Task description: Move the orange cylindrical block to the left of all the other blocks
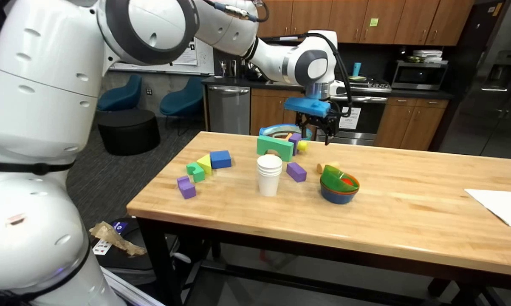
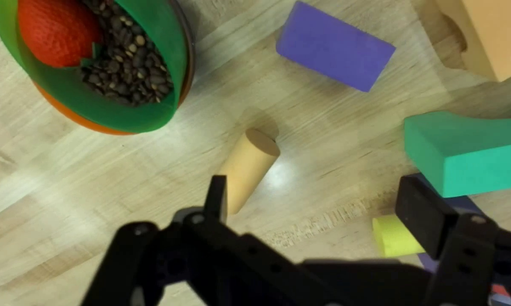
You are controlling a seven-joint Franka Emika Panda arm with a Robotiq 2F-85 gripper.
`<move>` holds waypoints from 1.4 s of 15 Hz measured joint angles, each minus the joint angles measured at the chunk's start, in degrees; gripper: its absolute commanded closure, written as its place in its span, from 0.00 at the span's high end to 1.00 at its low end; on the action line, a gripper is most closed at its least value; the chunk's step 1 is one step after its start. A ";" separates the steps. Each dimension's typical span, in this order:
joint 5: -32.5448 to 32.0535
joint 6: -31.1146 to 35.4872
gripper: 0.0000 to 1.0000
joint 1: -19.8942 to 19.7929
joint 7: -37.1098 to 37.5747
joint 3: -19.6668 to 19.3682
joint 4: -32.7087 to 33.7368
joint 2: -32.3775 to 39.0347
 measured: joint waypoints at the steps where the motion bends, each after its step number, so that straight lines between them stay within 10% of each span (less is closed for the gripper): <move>1: -0.62 -0.74 1.00 0.91 0.07 0.09 -0.84 -1.56; 21: -3.00 -7.00 1.00 11.43 3.17 5.47 -26.72 -32.14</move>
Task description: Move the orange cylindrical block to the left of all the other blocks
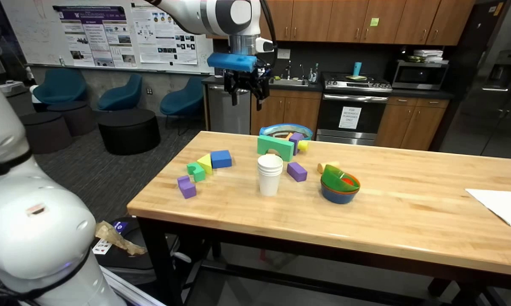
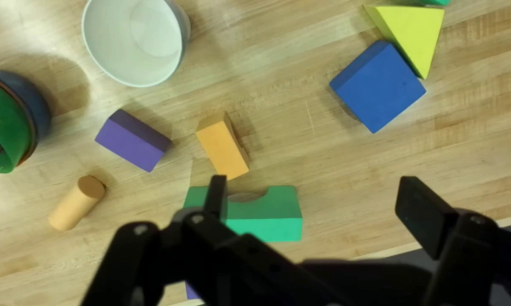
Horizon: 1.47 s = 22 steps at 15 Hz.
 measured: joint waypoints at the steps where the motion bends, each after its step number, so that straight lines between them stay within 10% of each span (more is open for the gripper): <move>1: 0.00 0.03 1.00 0.00 0.02 0.00 -1.06 -1.07; 22: 0.00 0.19 1.00 0.00 0.06 0.00 -3.34 -3.18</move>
